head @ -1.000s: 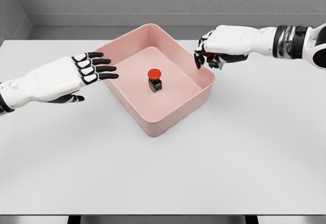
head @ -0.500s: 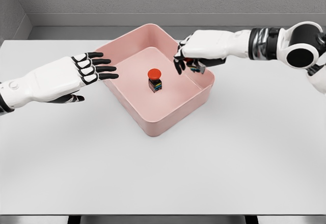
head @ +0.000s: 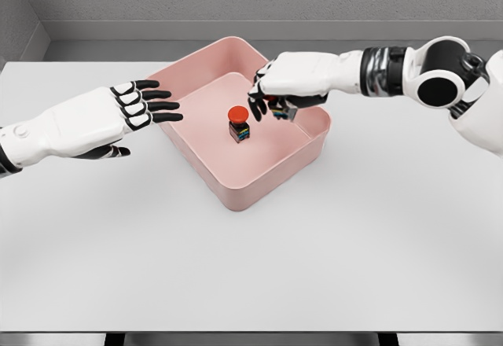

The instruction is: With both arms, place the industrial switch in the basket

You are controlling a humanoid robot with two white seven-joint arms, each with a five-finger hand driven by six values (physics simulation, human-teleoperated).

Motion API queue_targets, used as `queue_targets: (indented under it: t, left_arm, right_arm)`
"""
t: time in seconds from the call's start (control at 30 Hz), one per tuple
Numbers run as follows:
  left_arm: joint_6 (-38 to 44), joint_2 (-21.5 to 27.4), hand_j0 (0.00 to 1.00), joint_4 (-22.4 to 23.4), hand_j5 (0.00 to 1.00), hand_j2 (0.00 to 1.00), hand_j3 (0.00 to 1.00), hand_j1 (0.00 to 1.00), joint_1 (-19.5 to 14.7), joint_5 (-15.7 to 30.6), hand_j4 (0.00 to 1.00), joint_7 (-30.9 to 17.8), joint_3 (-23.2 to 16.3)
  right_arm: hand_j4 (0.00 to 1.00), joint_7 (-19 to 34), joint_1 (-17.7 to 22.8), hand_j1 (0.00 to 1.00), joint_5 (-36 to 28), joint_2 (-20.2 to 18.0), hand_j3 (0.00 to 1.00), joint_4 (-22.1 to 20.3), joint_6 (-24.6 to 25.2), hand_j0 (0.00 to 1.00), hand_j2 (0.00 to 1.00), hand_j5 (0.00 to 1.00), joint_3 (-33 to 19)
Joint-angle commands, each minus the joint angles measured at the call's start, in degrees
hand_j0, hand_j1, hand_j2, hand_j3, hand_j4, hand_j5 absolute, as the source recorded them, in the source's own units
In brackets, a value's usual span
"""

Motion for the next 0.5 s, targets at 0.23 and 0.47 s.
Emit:
queue_targets:
  t: [0.23, 0.47]
  left_arm:
    - [0.0, 0.1, 1.0, 0.1, 1.0, 1.0, 1.0, 1.0, 0.0, 0.4, 1.0, 0.0, 0.0]
    - [0.0, 0.1, 1.0, 0.1, 1.0, 1.0, 1.0, 1.0, 0.1, 0.4, 1.0, 0.0, 0.0]
  right_arm:
    - [1.0, -1.2, -1.1, 1.0, -0.2, 2.5, 1.0, 2.1, 2.8, 1.0, 1.0, 1.0, 0.3]
    - [1.0, -1.3, -1.6, 1.0, -0.3, 4.4, 1.0, 2.1, 2.8, 1.0, 1.0, 1.0, 0.3]
